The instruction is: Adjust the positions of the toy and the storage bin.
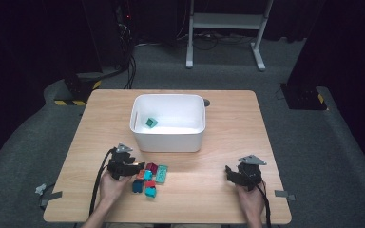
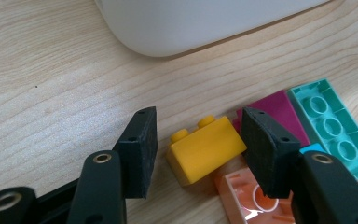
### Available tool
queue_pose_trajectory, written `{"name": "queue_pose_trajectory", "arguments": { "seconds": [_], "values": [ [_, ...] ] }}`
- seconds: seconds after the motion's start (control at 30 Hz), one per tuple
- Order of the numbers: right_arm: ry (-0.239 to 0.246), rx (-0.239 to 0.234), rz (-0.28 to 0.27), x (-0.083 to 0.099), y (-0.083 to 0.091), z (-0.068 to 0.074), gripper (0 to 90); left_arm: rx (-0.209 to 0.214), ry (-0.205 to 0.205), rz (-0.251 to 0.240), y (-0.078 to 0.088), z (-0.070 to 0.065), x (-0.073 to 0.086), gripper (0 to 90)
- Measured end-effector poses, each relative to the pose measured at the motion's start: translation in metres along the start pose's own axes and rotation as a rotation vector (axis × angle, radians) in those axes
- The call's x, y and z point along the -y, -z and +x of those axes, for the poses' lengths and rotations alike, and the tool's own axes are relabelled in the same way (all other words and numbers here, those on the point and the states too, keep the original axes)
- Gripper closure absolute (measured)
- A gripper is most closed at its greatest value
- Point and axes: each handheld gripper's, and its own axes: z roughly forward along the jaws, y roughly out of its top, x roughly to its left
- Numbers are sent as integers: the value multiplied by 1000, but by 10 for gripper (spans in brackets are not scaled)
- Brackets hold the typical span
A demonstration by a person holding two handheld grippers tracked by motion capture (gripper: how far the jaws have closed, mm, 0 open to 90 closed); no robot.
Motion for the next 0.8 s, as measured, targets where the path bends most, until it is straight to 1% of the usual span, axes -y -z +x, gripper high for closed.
{"name": "queue_pose_trajectory", "arguments": {
  "seconds": [0.13,0.3,0.4,0.57,0.8],
  "values": [
    [0,0,0,0,0,0,264,-7,0,1,-1,2,0,483],
    [0,0,0,0,0,0,265,-13,12,4,-3,5,0,488],
    [3,0,-1,0,0,0,264,-26,8,10,-4,6,0,494],
    [0,0,0,0,0,0,265,-31,5,18,-7,7,1,512],
    [0,0,0,0,0,0,264,-32,0,9,-7,9,1,527]
  ]
}}
